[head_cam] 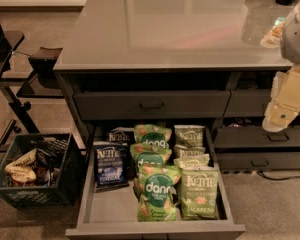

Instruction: Pick blue chip bag from middle drawer and place on counter

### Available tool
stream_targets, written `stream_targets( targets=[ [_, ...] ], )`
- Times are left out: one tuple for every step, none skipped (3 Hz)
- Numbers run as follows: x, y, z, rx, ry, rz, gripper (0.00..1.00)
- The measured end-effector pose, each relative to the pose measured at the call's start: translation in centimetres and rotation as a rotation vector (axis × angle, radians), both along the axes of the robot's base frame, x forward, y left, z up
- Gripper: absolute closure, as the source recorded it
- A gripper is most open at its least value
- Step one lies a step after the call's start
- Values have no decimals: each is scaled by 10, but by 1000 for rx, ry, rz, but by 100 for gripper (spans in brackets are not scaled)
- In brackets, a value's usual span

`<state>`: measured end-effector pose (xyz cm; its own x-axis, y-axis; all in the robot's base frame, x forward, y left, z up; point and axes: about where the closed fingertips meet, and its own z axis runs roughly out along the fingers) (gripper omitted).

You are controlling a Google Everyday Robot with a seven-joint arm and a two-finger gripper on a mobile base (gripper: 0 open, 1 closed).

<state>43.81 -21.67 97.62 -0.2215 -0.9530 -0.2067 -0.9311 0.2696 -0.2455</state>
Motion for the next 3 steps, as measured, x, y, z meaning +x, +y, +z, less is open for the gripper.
stream_targets(
  targets=[
    [0, 0, 0, 0, 0, 0, 0],
    [2, 8, -11, 46, 8, -2, 0],
    [17, 32, -63, 122, 54, 16, 0]
  ],
)
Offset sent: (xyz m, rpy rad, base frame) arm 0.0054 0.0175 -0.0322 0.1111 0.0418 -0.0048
